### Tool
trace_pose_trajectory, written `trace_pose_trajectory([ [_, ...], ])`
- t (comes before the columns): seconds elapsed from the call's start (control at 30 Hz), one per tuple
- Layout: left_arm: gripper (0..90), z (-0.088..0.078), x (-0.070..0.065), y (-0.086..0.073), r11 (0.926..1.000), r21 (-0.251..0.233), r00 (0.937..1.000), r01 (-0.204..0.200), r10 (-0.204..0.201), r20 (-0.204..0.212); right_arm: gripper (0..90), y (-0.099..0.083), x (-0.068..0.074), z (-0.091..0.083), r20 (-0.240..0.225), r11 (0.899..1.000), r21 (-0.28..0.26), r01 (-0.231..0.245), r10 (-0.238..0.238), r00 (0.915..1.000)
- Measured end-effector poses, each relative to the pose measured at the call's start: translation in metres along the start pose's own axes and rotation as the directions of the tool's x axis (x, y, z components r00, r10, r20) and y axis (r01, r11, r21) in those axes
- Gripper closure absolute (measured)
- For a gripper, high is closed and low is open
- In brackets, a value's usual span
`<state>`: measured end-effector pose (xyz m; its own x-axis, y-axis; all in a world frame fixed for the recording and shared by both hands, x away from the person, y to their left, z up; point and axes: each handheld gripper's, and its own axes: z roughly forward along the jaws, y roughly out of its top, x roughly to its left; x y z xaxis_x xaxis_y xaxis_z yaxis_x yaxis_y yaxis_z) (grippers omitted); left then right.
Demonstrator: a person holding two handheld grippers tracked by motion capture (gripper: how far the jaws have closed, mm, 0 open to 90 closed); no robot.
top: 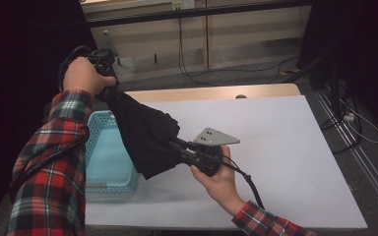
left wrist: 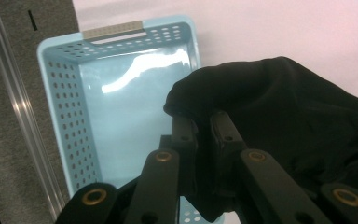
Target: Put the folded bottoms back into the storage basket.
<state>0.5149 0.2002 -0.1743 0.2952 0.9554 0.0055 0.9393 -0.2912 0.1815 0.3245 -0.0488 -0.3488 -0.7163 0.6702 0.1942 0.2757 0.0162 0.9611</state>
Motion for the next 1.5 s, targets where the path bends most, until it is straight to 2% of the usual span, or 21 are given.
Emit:
trace_pose_trajectory([
  [0.27,82.6,-0.008,0.016,-0.003,0.9993,-0.018,0.9994,0.034,-0.034,-0.009,81.4,0.008,0.015,0.016,-0.031,1.000,-0.008,-0.002,0.001,0.9995],
  [0.33,82.6,-0.011,0.021,-0.004,0.9996,-0.015,0.9995,0.026,-0.026,-0.016,81.4,0.010,0.019,0.020,-0.043,1.000,-0.009,-0.001,0.000,0.9991],
  [0.53,82.6,-0.017,0.038,-0.009,0.9980,-0.028,0.9980,0.057,-0.058,-0.027,81.4,0.014,0.028,0.032,-0.073,1.000,-0.015,0.000,-0.001,0.9973],
  [0.83,82.6,-0.015,0.063,-0.019,0.9960,-0.034,0.9958,0.082,-0.084,-0.036,81.3,0.012,0.045,0.055,-0.114,1.000,0.004,0.006,-0.005,0.9934],
  [1.07,82.6,-0.010,0.086,-0.029,0.9940,-0.046,0.9935,0.099,-0.101,-0.052,81.1,0.007,0.059,0.075,-0.150,1.000,0.017,-0.009,0.011,0.9887],
  [1.27,82.7,0.002,0.110,-0.032,0.9926,-0.046,0.9921,0.112,-0.114,-0.052,80.9,-0.001,0.070,0.097,-0.172,0.999,0.038,-0.012,0.019,0.9849],
  [1.3,82.6,0.006,0.115,-0.031,0.9934,-0.052,0.9925,0.103,-0.106,-0.061,80.4,-0.002,0.072,0.102,-0.177,0.999,0.045,-0.013,0.021,0.9840],
  [1.33,81.7,0.011,0.119,-0.030,0.9950,-0.077,0.9948,0.064,-0.070,-0.074,78.2,-0.003,0.074,0.108,-0.178,0.999,0.053,-0.010,0.019,0.9839],
  [1.37,74.9,0.019,0.123,-0.030,0.9929,-0.118,0.9938,0.013,-0.026,-0.108,66.1,-0.004,0.075,0.115,-0.186,0.997,0.079,-0.014,0.029,0.9822],
  [1.4,52.1,0.028,0.125,-0.030,0.9907,-0.136,0.9892,-0.012,-0.009,-0.146,48.1,-0.005,0.074,0.121,-0.172,0.995,0.094,-0.029,0.045,0.9840],
  [1.43,32.5,0.035,0.127,-0.032,0.9883,-0.151,0.9889,-0.020,-0.002,-0.148,38.0,-0.005,0.072,0.124,-0.151,0.996,0.089,-0.033,0.046,0.9875],
  [1.5,33.7,0.047,0.129,-0.036,0.9881,-0.148,0.9902,-0.042,0.021,-0.138,32.3,-0.003,0.065,0.122,-0.129,0.995,0.102,0.020,-0.007,0.9916],
])
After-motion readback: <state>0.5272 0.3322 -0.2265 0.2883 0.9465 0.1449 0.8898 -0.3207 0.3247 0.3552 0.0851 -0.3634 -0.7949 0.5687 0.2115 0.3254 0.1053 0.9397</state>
